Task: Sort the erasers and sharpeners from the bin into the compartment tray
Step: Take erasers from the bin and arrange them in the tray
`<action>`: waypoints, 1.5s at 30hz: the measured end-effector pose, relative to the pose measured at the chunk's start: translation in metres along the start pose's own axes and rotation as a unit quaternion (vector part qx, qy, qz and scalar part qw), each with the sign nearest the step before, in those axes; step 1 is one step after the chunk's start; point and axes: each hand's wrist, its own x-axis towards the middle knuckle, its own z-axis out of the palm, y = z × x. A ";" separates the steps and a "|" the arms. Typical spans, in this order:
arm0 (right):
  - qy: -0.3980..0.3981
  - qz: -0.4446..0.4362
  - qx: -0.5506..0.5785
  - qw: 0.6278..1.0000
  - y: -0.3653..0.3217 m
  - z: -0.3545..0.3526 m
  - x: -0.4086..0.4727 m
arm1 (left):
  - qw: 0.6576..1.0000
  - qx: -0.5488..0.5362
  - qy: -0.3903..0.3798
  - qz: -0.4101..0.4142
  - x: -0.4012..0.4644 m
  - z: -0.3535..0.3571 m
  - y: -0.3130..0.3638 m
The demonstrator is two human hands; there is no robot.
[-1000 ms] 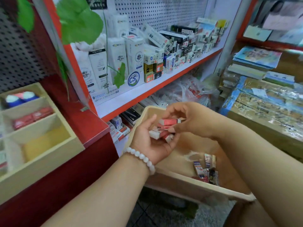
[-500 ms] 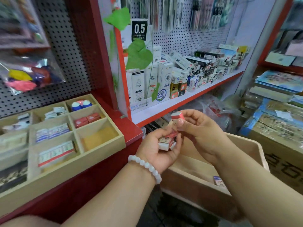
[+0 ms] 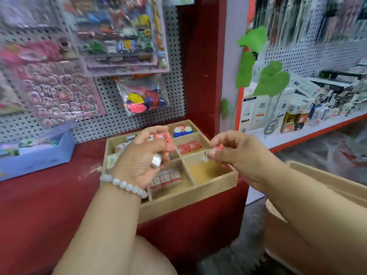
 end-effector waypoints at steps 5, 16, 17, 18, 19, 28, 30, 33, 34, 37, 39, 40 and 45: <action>-0.028 0.034 -0.172 0.984 0.016 0.052 0.025 | 0.995 0.085 0.050 0.035 0.001 -0.057 0.002; -0.130 -0.032 -0.440 0.888 0.030 0.106 0.040 | 0.994 0.095 0.004 0.060 0.006 -0.087 0.000; -0.137 -0.039 -0.451 0.881 0.031 0.108 0.042 | 0.994 0.090 -0.002 0.060 0.006 -0.089 0.001; -0.143 -0.047 -0.456 0.877 0.031 0.110 0.044 | 0.995 0.084 -0.007 0.058 0.006 -0.090 0.001; -0.146 -0.057 -0.459 0.875 0.032 0.111 0.046 | 0.996 0.076 -0.012 0.054 0.006 -0.091 0.002; -0.191 -0.028 -0.141 0.971 0.005 0.110 0.056 | 0.997 0.054 -0.050 0.011 0.003 -0.097 0.002; -0.190 0.005 -0.058 0.980 0.006 0.116 0.057 | 0.997 0.049 -0.056 0.011 0.003 -0.098 0.003; -0.191 0.026 -0.006 0.981 0.007 0.122 0.059 | 0.997 0.043 -0.059 0.019 0.003 -0.099 0.003; -0.194 0.032 0.011 0.980 0.007 0.122 0.060 | 0.997 0.047 -0.053 0.022 0.004 -0.099 0.002; -0.175 0.052 0.066 0.981 0.004 0.116 0.065 | 0.998 0.058 -0.016 0.030 0.007 -0.097 -0.001; -0.129 0.045 0.059 0.989 0.002 0.104 0.073 | 0.997 0.064 0.007 0.032 0.009 -0.096 -0.003; -0.096 0.040 0.042 0.994 0.000 0.095 0.078 | 0.997 0.072 0.013 0.033 0.011 -0.095 -0.004; 0.067 0.065 -0.057 0.994 0.004 0.048 0.109 | 0.990 0.134 0.020 0.048 0.015 -0.091 -0.010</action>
